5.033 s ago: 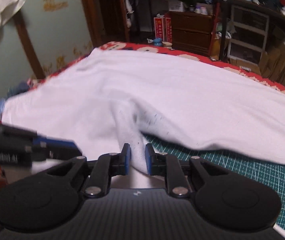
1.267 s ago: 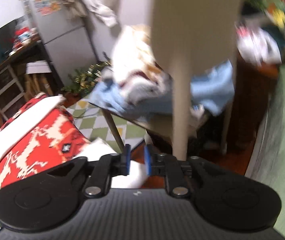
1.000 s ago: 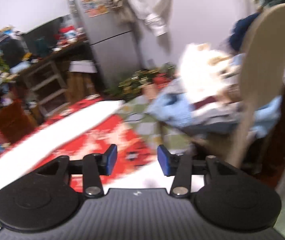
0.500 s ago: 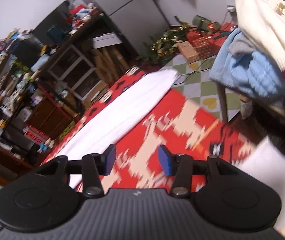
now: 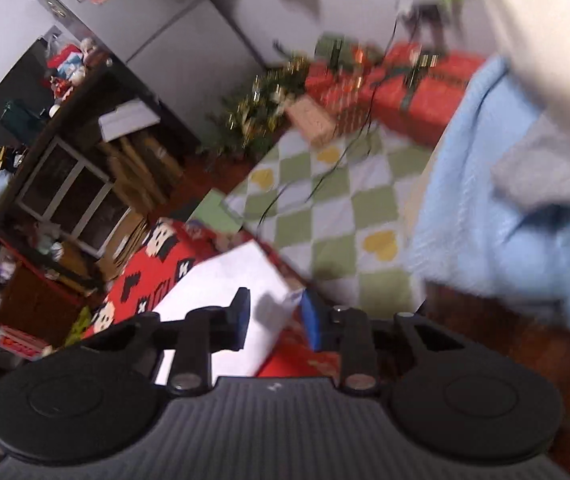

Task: Fold clothes

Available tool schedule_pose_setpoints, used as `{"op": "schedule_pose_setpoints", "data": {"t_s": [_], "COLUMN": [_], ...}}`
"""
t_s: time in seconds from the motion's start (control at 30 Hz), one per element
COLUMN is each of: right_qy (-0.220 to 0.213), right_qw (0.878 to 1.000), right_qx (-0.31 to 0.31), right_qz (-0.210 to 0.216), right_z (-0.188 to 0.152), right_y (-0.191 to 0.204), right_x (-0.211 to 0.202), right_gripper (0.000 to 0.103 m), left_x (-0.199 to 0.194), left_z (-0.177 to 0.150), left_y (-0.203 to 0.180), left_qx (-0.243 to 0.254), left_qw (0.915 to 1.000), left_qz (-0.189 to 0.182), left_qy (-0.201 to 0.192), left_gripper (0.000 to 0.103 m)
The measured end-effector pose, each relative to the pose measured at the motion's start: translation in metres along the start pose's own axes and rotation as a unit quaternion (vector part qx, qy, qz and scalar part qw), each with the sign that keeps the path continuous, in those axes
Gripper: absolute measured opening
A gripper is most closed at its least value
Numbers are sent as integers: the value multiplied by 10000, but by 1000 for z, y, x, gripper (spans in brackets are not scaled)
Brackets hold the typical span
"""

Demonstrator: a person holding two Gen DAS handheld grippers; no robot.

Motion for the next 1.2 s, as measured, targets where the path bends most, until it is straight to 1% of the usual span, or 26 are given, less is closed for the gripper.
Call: {"op": "schedule_pose_setpoints", "data": {"t_s": [0.03, 0.07, 0.17, 0.23, 0.33, 0.4, 0.47, 0.53, 0.63, 0.67, 0.7, 0.77, 0.9, 0.93, 0.97, 1.0, 1.07, 1.1, 1.2], "right_qy": [47, 27, -378, -395, -387, -434, -613, -784, -837, -825, -793, -656, -359, -248, -125, -5, 225, 331, 608], "right_qw": [10000, 10000, 9976, 9981, 9973, 9963, 9948, 9930, 9884, 9859, 9833, 9800, 9707, 9658, 9557, 9422, 9145, 9064, 8905], "right_qx": [-12, -90, -524, -405, -579, -681, -657, -714, -1215, -1420, -1618, -1880, -2354, -2551, -2906, -3313, -3977, -4135, -4392], "right_qz": [29, -21, -248, -252, -212, -306, -482, -523, -365, -311, -237, -54, 319, 401, 457, 503, 708, 800, 1026], "right_z": [0, 2, 20, 26, 24, 25, 30, 33, 33, 33, 31, 23, 3, -9, -27, -48, -97, -120, -180], "right_y": [0, 0, 5, 4, 8, 8, 6, 8, 26, 35, 45, 73, 129, 145, 164, 184, 225, 241, 284], "right_x": [7, 12, 17, 25, 36, 37, 30, 18, -4, -10, -15, -18, -21, -21, -19, -16, -9, -5, 7], "right_gripper": [5, 4, 3, 4, 5, 11, 26, 27, 27, 29, 33, 36, 36, 35, 30, 27, 26, 27, 27], "left_x": [1, 2, 4, 6, 8, 7, 5, 5, 4, 3, 1, -4, -14, -15, -14, -13, -12, -10, -5], "left_z": [1, 2, 2, 1, -2, -2, -2, 0, 4, 8, 12, 23, 50, 56, 63, 70, 83, 89, 109], "left_y": [-1, -3, -5, -6, -8, -12, -13, -9, 0, 3, 6, 13, 31, 37, 45, 52, 66, 73, 99], "left_qx": [51, 106, 175, 190, 258, 358, 366, 275, 214, 210, 204, 208, 326, 370, 396, 422, 475, 511, 678], "left_qw": [10000, 9999, 9998, 9998, 9996, 9992, 9990, 9992, 9993, 9994, 9995, 9996, 9990, 9986, 9983, 9978, 9968, 9962, 9931], "left_qz": [24, 59, 101, 85, -55, -169, -249, -283, -290, -274, -240, -172, 49, 121, 190, 258, 395, 450, 682], "left_qy": [17, 31, 48, 59, 87, 71, 48, 53, 74, 52, 20, -79, -310, -358, -395, -432, -505, -539, -673], "left_gripper": [52, 52, 52, 52, 48, 48, 48, 48, 48, 48, 48, 49, 51, 51, 51, 51, 51, 51, 51]}}
Point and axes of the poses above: each gripper's, at about its wrist camera, not at the fingertips, and x roughly the way its jaws point, y to its left, z to its top, the point moved 7 cm from there along x, roughly the way its jaws point, and after that the axes turned 1 degree about -y, right-handed, at the moved point
